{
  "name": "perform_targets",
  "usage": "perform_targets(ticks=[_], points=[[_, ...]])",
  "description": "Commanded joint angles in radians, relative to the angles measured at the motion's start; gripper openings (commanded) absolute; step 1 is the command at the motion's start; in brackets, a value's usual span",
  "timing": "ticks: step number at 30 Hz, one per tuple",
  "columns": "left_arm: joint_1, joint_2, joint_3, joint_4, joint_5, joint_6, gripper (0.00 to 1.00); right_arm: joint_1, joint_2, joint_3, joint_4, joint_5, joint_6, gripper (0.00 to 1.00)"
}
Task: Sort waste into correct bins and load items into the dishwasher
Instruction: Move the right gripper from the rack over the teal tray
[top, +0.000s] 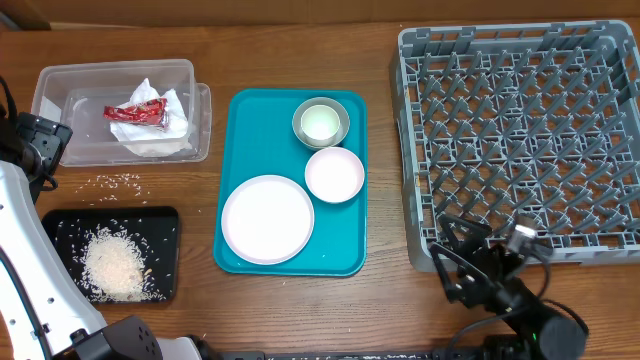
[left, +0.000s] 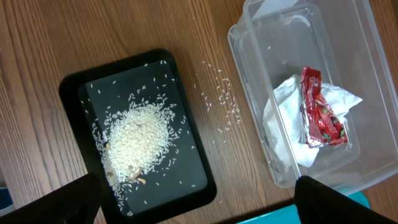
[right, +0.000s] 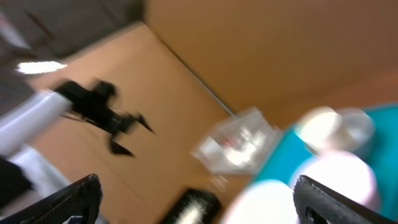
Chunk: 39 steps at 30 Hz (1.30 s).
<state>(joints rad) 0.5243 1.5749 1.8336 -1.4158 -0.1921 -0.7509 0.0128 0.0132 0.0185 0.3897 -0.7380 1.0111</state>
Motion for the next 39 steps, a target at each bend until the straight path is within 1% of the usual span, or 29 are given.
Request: perform_targets(ticks=[1,3,7,11,14,17,20,23,25,28,30,33,36,39], points=[[0.005,0.007,-0.005,-0.001,-0.018,0.014,1.0,-0.006,-0.01,-0.01,0.154,0.123,0.236,1.0],[0.005,0.007,-0.005,-0.001,-0.018,0.014,1.0,-0.006,-0.01,0.0,0.238,0.221,0.25,1.0],[0.005,0.007,-0.005,-0.001,-0.018,0.014,1.0,-0.007,0.0,0.076,0.208,0.338,0.226,0.99],[0.005,0.007,-0.005,-0.001,-0.018,0.014,1.0,-0.007,0.06,0.204,0.111,0.346,0.083,0.99],[0.005,0.007,-0.005,-0.001,-0.018,0.014,1.0,-0.007,0.143,0.346,-0.036,0.323,-0.075,1.0],[0.005,0.007,-0.005,-0.001,-0.018,0.014,1.0,-0.006,0.264,0.509,-0.193,0.288,-0.227,1.0],[0.005,0.007,-0.005,-0.001,-0.018,0.014,1.0,-0.006,0.416,0.677,-0.312,0.19,-0.362,1.0],[0.005,0.007,-0.005,-0.001,-0.018,0.014,1.0,0.0,0.59,0.834,-0.43,0.063,-0.393,1.0],[0.005,0.007,-0.005,-0.001,-0.018,0.014,1.0,0.031,0.715,0.922,-0.508,-0.018,-0.43,0.99],[0.005,0.007,-0.005,-0.001,-0.018,0.014,1.0,0.135,0.884,1.029,-0.65,-0.018,-0.537,0.99],[0.005,0.007,-0.005,-0.001,-0.018,0.014,1.0,0.232,0.993,1.091,-0.746,0.059,-0.614,1.0],[0.005,0.007,-0.005,-0.001,-0.018,0.014,1.0,0.383,1.141,1.172,-0.852,0.262,-0.674,1.0],[0.005,0.007,-0.005,-0.001,-0.018,0.014,1.0,0.519,1.274,1.253,-0.923,0.474,-0.704,1.0],[0.005,0.007,-0.005,-0.001,-0.018,0.014,1.0,0.625,1.403,1.349,-1.02,0.659,-0.705,1.0]])
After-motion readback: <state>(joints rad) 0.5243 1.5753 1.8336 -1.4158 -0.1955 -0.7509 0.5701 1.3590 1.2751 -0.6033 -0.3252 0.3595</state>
